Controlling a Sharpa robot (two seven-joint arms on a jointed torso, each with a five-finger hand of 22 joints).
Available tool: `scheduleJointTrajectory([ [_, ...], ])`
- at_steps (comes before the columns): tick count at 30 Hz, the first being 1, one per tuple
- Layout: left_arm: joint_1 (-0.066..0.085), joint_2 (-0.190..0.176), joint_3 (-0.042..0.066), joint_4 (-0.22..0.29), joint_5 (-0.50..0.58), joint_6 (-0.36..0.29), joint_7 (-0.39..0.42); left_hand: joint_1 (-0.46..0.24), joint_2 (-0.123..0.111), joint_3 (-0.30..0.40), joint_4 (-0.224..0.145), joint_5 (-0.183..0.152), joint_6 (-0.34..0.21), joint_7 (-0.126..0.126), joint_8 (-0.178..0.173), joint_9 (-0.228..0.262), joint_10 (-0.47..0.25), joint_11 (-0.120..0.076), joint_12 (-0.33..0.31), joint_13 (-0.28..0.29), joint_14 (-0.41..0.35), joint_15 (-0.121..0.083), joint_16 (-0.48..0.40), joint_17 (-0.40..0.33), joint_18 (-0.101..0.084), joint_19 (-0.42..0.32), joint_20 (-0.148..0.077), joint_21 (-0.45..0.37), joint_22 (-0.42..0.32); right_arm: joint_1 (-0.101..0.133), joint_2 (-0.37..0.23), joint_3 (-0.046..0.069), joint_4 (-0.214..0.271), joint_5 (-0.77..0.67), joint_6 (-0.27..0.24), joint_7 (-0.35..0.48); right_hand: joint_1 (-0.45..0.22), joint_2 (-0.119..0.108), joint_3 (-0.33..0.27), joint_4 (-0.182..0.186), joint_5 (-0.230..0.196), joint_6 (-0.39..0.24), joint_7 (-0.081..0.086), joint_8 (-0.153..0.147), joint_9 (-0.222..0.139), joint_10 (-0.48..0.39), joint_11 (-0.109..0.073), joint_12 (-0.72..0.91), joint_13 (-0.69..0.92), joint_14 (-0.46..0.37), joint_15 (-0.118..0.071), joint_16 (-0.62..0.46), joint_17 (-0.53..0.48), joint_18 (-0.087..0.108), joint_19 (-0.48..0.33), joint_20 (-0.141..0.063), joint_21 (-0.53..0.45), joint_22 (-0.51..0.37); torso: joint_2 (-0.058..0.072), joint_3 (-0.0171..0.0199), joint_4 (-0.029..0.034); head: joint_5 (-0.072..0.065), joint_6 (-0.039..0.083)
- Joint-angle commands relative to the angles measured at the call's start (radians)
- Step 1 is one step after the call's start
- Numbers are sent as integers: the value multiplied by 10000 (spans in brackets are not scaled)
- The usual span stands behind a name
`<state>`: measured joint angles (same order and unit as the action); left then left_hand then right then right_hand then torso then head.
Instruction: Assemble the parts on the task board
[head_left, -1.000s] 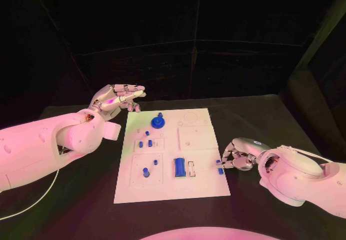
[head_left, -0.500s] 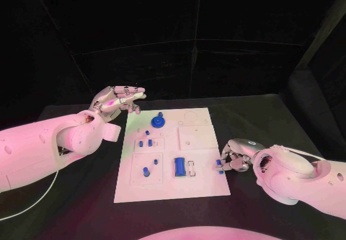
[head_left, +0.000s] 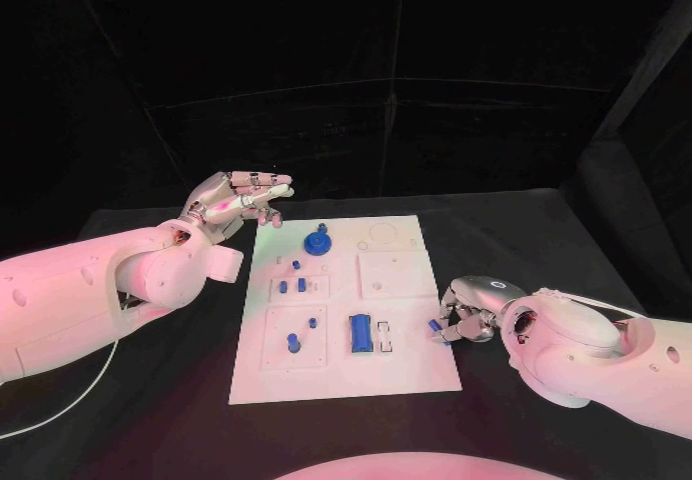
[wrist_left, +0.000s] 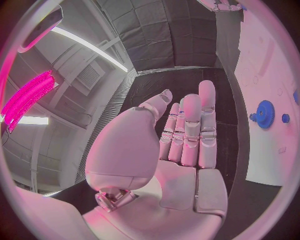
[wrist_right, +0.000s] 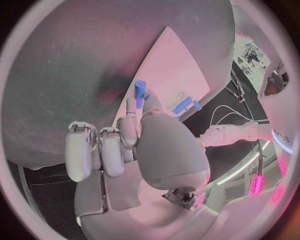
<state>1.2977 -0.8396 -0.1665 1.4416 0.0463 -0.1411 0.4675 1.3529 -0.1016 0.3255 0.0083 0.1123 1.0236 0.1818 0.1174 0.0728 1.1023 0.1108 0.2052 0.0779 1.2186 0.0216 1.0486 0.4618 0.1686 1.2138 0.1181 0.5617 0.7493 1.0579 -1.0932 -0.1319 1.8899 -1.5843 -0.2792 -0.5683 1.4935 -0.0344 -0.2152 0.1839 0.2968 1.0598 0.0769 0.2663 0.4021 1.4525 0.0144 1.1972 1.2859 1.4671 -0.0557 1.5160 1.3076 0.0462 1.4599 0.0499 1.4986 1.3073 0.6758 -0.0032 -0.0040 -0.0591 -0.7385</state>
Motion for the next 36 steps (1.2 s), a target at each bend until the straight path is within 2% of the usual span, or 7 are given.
scheduleJointTrajectory([
  [1,12,5,6,9,45,113,92,22,75,-34,-47,70,-51,6,43,14,-77,-12,18,9,-57,13,64,-14,141,24,38,-58,-15,-46,53,-49,-44,-297,538,-249,550,338,67,-145,-85,-73,20,-67,-27,367,-143,1699,1586,800,-70,21,1567,-121,114,14,54,1261,-2,3,6,9,8],
  [9,11,3,4,5,45,121,87,22,75,-34,-47,70,-51,6,43,14,-77,-12,18,9,-57,13,64,-14,141,24,38,-58,-15,-60,47,-47,114,-339,332,-373,969,743,681,-329,388,24,11,-247,-104,302,-166,1584,1527,796,-86,7,1558,-123,117,-3,56,1275,-18,0,10,55,7],
  [13,11,9,3,-2,45,123,84,22,75,-34,-47,70,-51,6,43,14,-77,-12,18,9,-57,13,64,-14,141,24,38,-58,-15,-59,-63,-44,301,-198,-73,-433,862,695,915,-259,861,65,10,-371,-154,299,-165,1563,1516,794,-87,-1,1553,-122,114,-4,53,1273,-16,-4,9,86,30],
  [17,11,23,2,-5,45,128,83,22,75,-34,-47,70,-51,6,43,14,-77,-12,18,9,-57,13,64,-14,141,24,38,-58,-15,-55,-174,-40,504,7,-516,-465,774,659,1058,-198,1040,89,8,-437,-177,305,-165,1560,1515,793,-88,-7,1549,-121,112,-4,52,1273,-14,-14,13,70,59],
  [21,11,32,1,0,45,129,86,53,78,-35,-64,89,-60,5,50,13,-88,-14,30,6,-58,11,72,-14,140,28,36,-61,-18,-51,-216,-37,684,363,-1374,-280,718,576,1271,-149,1239,61,33,-568,-239,145,-151,1145,1263,778,-82,-45,1486,-118,107,-3,46,1264,-10,-18,14,94,90],
  [29,11,15,0,34,45,119,99,121,72,-29,-108,102,-65,4,63,13,-98,-16,48,3,-66,7,74,-29,142,33,31,-63,-20,-46,-99,-34,853,931,-2274,-84,430,411,1494,47,1116,156,27,-693,-315,157,-152,1053,1200,777,-79,-62,1470,-125,135,6,61,1298,-1,-29,-1,117,85],
  [36,13,-17,0,67,45,101,110,143,71,-26,-122,104,-66,3,67,13,-100,-17,53,1,-67,5,77,-30,142,34,29,-63,-21,-46,206,-34,807,1290,-2558,-66,286,333,1586,148,1064,235,2,-718,-328,184,-169,1062,1204,778,-90,-67,1466,-131,154,-1,72,1323,-1,-17,-14,184,45],
])
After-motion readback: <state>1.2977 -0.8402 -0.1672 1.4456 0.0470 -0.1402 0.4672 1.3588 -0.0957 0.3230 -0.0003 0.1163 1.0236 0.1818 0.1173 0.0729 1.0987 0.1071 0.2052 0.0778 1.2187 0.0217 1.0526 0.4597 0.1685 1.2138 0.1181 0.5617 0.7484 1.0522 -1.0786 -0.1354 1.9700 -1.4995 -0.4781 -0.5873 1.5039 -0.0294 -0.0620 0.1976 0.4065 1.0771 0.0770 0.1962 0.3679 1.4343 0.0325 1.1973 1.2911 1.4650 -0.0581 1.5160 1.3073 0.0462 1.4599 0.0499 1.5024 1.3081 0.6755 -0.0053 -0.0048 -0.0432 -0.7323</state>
